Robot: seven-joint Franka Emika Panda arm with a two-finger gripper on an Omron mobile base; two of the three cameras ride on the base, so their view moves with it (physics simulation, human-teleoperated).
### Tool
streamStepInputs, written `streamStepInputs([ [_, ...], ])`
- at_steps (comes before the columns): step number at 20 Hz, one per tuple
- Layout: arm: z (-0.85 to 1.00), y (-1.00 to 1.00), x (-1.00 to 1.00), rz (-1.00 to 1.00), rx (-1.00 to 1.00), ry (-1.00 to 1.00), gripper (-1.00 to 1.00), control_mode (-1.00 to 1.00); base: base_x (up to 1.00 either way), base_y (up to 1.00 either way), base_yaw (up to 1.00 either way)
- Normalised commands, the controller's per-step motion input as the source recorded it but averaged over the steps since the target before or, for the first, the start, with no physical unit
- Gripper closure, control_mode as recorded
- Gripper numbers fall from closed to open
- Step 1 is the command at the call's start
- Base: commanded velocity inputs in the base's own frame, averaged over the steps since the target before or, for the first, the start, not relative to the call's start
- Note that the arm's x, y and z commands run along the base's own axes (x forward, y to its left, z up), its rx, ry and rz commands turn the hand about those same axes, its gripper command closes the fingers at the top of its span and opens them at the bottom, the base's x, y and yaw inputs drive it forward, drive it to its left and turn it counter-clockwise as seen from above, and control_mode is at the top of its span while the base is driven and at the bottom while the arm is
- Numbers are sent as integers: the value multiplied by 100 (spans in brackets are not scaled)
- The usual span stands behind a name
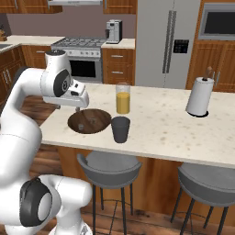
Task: There are two ice cubes in the ice bowl. Place both ice cubes in the glass cup.
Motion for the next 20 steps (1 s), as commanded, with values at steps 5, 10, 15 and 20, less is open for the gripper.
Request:
streamStepInputs([
  [5,-1,0,0,0,2,0,-100,-100,0,0,0],
  [10,-9,0,1,0,1,0,-100,-100,0,0,0],
  [15,-12,0,12,0,0,0,-100,-100,0,0,0],
  [20,-7,0,17,0,0,0,-100,-100,0,0,0],
])
